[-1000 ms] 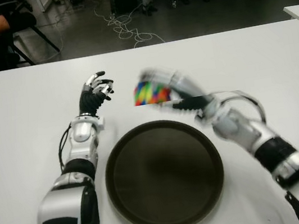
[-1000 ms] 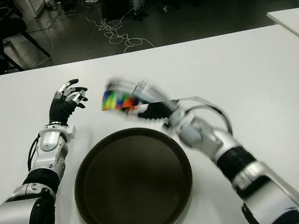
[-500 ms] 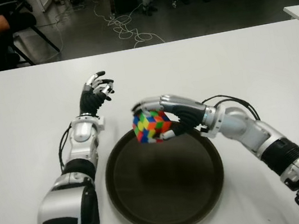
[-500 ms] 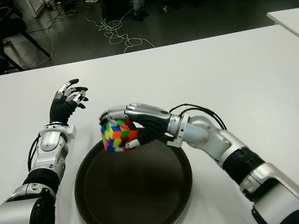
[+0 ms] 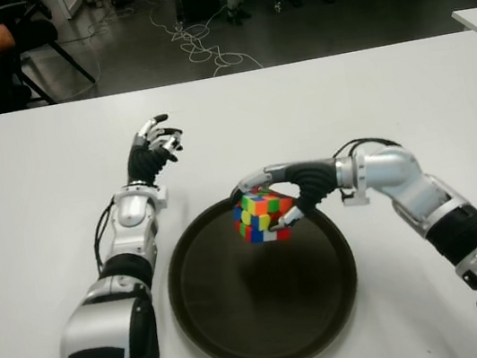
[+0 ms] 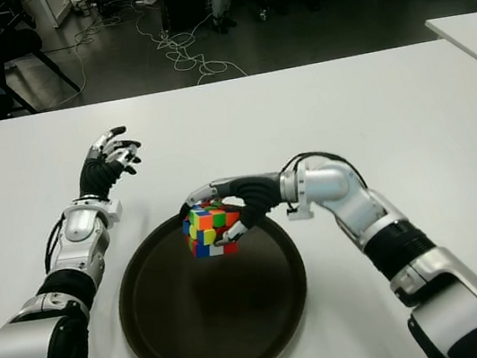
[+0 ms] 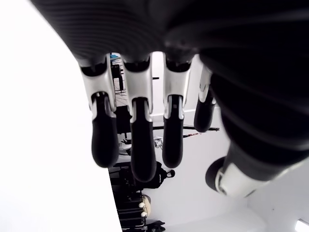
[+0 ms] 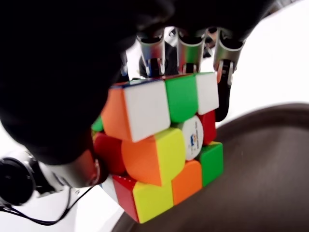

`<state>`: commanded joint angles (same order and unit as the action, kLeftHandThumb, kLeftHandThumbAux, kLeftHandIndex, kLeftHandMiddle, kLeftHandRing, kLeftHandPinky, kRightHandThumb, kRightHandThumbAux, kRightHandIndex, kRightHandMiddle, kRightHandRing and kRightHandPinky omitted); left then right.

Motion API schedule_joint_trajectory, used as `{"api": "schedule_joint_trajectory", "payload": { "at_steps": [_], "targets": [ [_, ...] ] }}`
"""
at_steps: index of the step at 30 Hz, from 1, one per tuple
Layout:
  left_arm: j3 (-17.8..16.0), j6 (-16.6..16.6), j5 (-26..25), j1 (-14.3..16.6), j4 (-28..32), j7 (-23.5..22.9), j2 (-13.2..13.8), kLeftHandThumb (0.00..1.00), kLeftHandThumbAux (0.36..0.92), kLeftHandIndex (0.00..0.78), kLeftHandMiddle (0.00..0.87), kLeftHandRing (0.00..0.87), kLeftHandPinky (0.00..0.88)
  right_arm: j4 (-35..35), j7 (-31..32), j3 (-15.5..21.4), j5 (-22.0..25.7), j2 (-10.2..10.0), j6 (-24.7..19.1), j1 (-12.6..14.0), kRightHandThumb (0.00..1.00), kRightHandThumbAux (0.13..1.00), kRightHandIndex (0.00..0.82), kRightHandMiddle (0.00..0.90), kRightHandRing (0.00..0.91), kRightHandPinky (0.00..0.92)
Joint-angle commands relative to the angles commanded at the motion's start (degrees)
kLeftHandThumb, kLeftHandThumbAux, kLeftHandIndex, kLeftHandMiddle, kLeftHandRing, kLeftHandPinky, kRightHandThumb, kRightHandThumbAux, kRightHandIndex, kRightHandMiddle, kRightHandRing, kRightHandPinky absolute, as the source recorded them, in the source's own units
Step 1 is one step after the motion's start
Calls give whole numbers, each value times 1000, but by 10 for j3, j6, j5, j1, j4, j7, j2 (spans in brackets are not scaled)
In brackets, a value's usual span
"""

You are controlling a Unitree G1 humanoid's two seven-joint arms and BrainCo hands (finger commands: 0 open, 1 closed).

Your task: Pick up the Rubik's Cube and put it in the plate

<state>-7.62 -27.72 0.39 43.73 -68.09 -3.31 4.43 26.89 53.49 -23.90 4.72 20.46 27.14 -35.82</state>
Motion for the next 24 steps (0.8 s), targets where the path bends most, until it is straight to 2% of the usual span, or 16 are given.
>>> {"api": "schedule_joint_trajectory", "payload": {
  "at_steps": [2,5,8,18,22,23,24],
  "targets": [
    [0,-1,0,0,1,0,0,319,703,212,405,498,568,1,12,6,1,-3,-8,-1,700,726,431,692,722,740],
    [0,-2,-1,-1,2,-1,0,319,698,213,400,498,571,4,26,12,-1,-4,-14,-4,794,696,424,592,706,727],
    [0,-3,-1,-1,3,-1,0,315,691,212,398,495,567,12,37,17,-5,-4,-9,-9,824,686,419,558,695,715],
    [0,2,-2,-4,10,0,-2,320,703,215,403,494,564,29,65,34,-4,-13,-18,-16,828,691,390,532,637,672],
    [2,1,0,-5,12,5,-2,314,709,216,416,503,571,38,62,45,-3,-17,-20,-16,819,699,371,497,535,562],
    [2,1,0,-5,12,6,-2,308,712,216,409,503,568,42,60,49,-3,-18,-19,-15,767,713,380,421,463,499],
    [2,1,0,-5,13,6,-3,306,713,216,407,502,567,54,56,55,-1,-21,-17,-15,748,718,384,394,437,477]
  ]
}}
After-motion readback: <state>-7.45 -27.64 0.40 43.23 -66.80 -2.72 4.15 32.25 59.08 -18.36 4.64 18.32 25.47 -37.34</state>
